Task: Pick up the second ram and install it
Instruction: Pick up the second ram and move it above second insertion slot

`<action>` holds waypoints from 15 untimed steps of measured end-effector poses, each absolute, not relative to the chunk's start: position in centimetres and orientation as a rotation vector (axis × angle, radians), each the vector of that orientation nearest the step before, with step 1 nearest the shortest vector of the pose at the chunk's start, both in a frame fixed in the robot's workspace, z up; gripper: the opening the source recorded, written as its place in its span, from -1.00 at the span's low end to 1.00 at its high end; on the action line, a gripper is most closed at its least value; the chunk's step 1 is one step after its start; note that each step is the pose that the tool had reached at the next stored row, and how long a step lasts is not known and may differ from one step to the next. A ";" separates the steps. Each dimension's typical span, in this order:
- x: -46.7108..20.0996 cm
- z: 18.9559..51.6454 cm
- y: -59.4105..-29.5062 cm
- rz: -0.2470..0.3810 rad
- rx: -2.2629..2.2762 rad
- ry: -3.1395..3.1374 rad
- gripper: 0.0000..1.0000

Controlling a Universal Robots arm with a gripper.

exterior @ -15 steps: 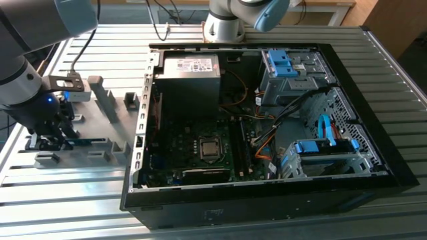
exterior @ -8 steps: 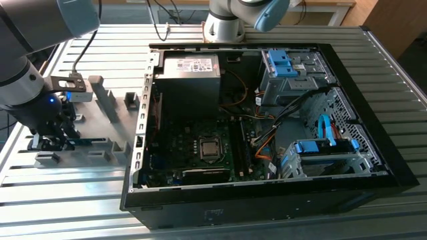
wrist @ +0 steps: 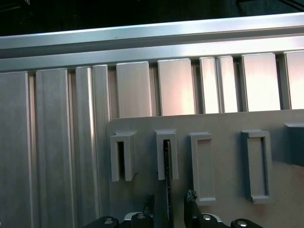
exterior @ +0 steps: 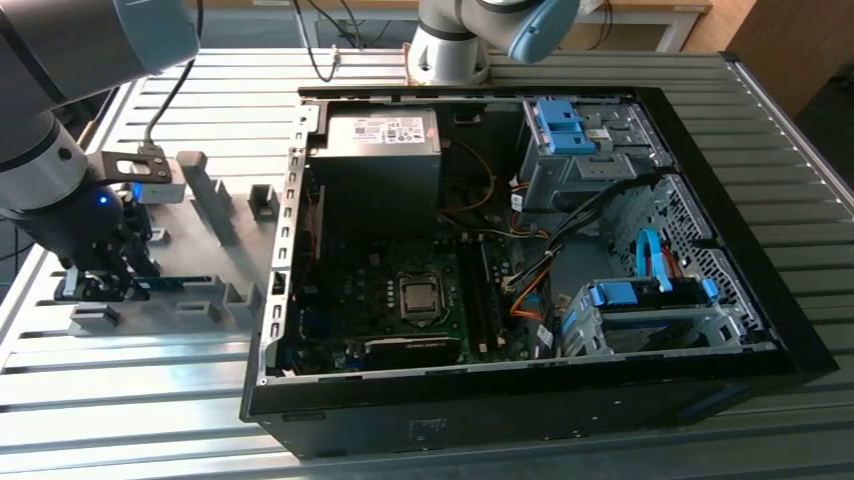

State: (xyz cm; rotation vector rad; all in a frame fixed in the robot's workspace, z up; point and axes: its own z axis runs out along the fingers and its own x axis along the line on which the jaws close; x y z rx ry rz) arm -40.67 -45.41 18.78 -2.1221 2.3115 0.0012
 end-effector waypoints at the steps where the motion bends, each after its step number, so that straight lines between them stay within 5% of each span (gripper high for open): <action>1: -40.7 18.8 -45.4 0.000 -2.123 2.312 -0.24; 15: -40.7 18.7 -45.4 0.002 -2.122 2.312 -0.40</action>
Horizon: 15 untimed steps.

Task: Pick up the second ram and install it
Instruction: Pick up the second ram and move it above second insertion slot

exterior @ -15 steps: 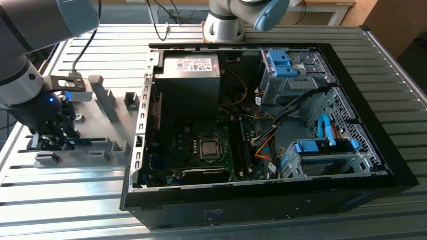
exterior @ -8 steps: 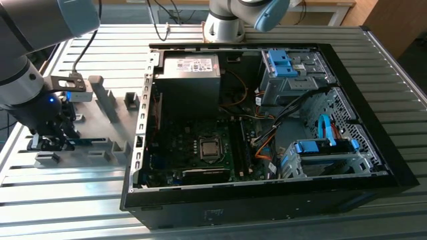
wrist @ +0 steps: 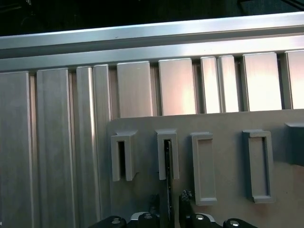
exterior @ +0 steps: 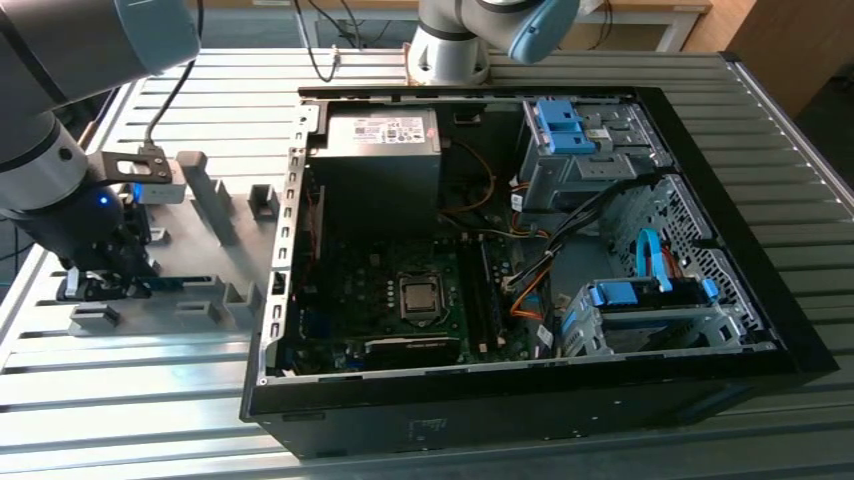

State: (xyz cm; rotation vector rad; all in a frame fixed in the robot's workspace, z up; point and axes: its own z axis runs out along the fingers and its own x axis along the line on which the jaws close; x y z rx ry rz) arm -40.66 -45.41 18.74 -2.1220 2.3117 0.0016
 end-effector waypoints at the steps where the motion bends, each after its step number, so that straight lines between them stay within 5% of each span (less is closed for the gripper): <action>1: -40.7 18.7 -45.4 0.008 -2.119 2.309 -0.40; 15: -40.7 18.7 -45.4 0.013 -2.117 2.307 -0.44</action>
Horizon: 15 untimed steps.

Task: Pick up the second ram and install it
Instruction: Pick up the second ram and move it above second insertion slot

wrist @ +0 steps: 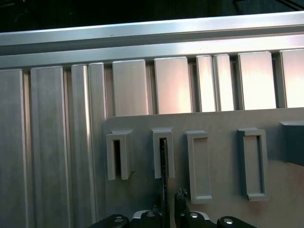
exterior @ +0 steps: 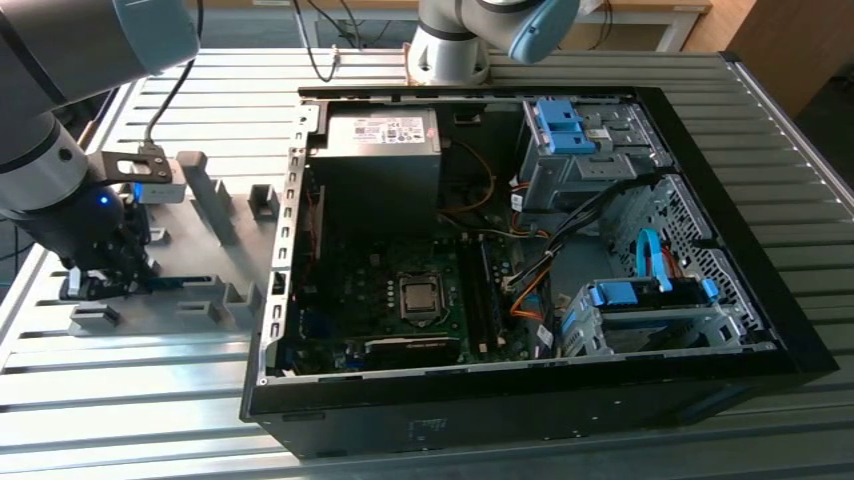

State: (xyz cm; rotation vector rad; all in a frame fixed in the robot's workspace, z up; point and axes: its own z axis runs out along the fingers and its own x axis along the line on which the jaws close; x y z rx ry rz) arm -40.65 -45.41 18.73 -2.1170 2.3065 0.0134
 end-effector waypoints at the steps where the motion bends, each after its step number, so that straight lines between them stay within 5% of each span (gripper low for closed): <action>1: -40.7 18.7 -45.4 0.014 -2.117 2.306 -0.44; 2: -40.7 18.7 -45.4 0.014 -2.117 2.306 -0.57; 15: -40.7 18.7 -45.4 0.012 -2.118 2.307 -0.72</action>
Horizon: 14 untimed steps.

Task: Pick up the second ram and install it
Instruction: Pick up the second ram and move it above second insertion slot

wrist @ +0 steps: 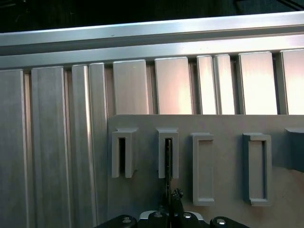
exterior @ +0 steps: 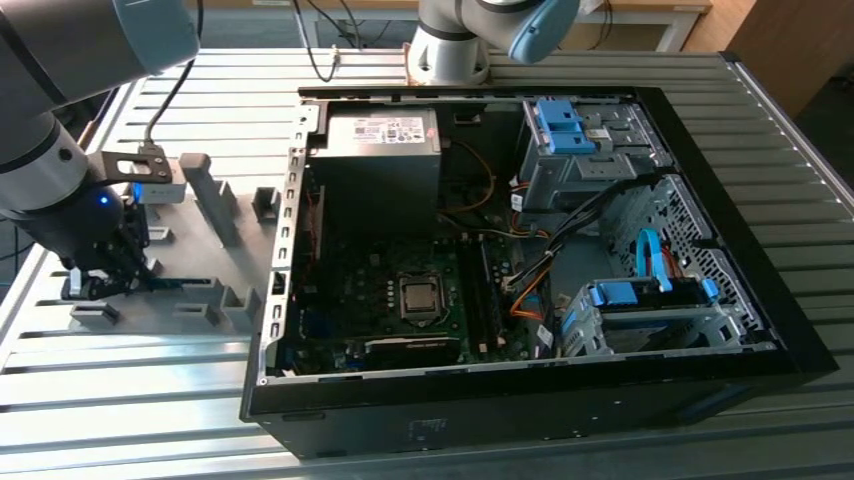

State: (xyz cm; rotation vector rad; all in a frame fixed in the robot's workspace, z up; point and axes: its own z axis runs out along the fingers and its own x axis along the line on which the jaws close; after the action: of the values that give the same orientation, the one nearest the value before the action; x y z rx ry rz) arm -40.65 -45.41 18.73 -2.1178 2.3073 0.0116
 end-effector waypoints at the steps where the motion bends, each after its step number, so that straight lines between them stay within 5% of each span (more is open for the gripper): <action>1: -40.7 18.7 -45.4 0.012 -2.118 2.307 -0.72; 14: -40.7 18.7 -45.5 0.012 -2.198 2.232 -0.72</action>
State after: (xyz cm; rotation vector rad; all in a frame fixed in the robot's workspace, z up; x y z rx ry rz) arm -40.67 -45.48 18.73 -2.1983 2.2316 0.0116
